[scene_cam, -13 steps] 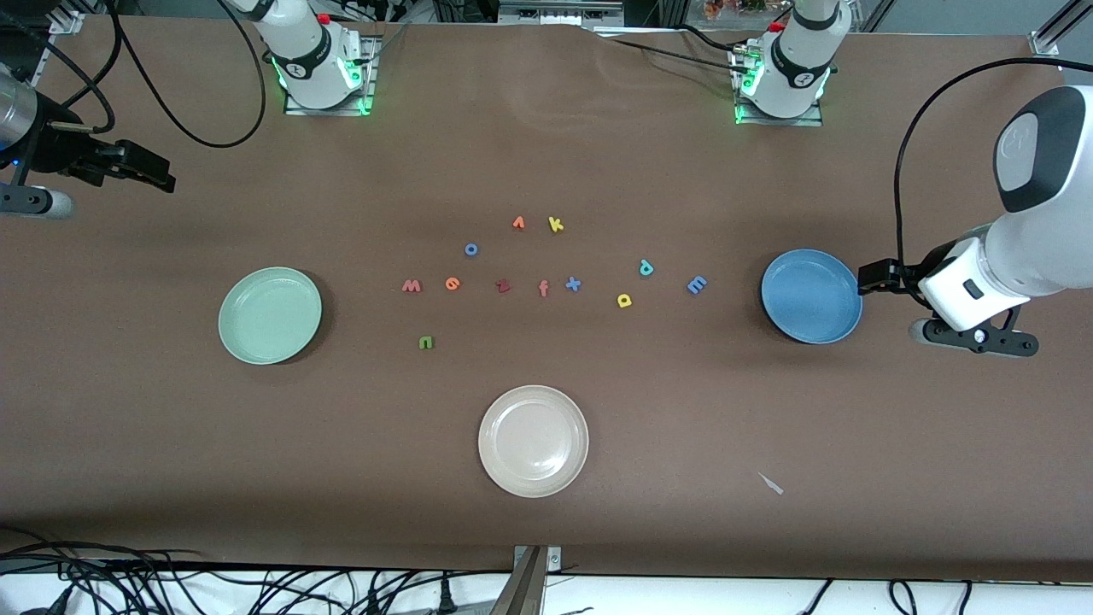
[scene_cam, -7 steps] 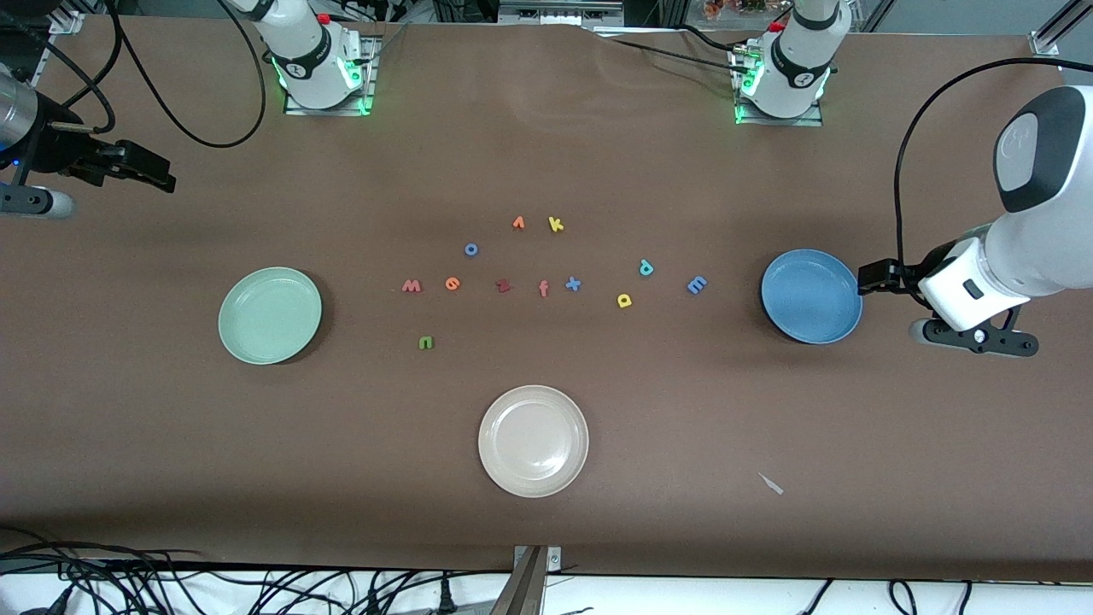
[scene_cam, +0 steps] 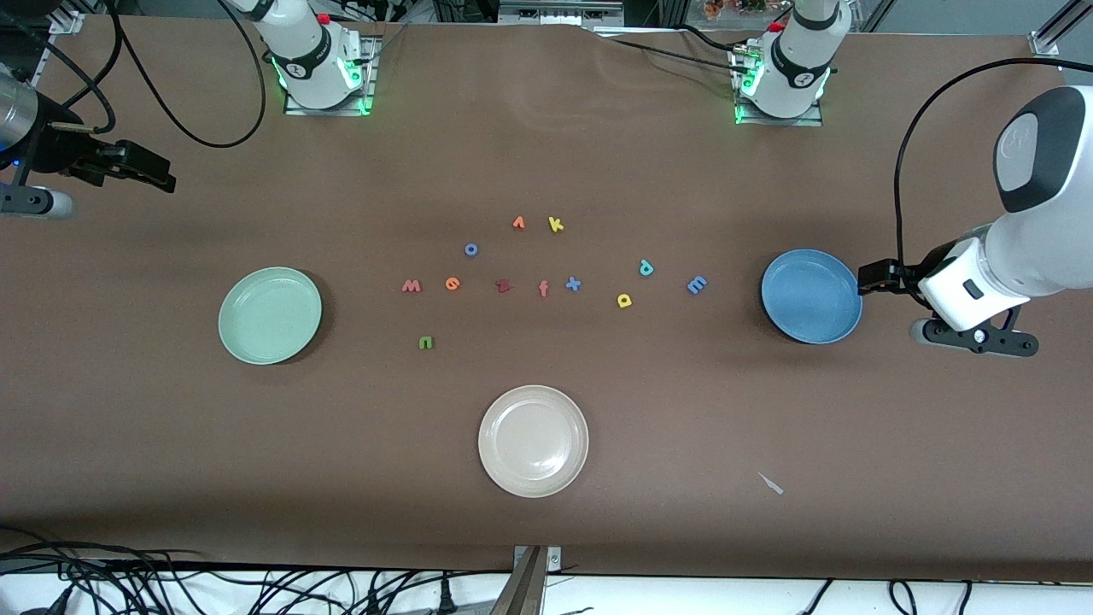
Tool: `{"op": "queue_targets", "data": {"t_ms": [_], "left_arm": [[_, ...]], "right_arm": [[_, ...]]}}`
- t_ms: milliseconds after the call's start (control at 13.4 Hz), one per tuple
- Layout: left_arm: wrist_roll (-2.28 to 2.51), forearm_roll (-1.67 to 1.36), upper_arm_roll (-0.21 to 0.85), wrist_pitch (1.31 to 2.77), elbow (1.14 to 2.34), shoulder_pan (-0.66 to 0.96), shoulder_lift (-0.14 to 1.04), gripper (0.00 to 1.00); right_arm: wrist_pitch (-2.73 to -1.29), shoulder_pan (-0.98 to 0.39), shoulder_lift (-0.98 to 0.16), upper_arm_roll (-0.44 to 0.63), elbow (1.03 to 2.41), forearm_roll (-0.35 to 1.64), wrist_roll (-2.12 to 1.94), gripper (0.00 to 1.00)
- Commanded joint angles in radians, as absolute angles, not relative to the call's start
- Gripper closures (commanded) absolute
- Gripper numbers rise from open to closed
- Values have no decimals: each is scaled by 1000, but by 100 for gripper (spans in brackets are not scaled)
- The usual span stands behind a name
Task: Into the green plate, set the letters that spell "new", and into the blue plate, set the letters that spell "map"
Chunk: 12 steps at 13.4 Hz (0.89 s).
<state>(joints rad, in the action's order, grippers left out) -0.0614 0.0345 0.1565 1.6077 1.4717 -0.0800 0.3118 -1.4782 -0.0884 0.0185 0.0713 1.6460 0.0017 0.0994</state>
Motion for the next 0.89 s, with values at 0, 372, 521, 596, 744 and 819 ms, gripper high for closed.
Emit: {"op": "queue_targets", "data": {"t_ms": [0,372,521,596,744,819], "left_arm": [[-80,8,153,1608,1471,-83,311,0],[-80,8,153,1608,1471,-83,318,0],[-80,8,153,1608,1471,-83,319,0],[-80,8,153,1608,1470,-83,319,0],[-80,8,153,1608,1471,-83,319,0],[-80,8,153,1608,1471,-83,319,0]], "right_arm": [[-1476,-84,21,71,1647,2,81,0],[-1476,-87,21,69,1646,2,83,0],[-1474,-87,21,69,1647,2,84,0],[-1474,-89,21,68,1646,2,84,0],[-1474,-94,21,64,1646,2,92,0],[-1474,-95,21,63,1647,2,95,0]]}}
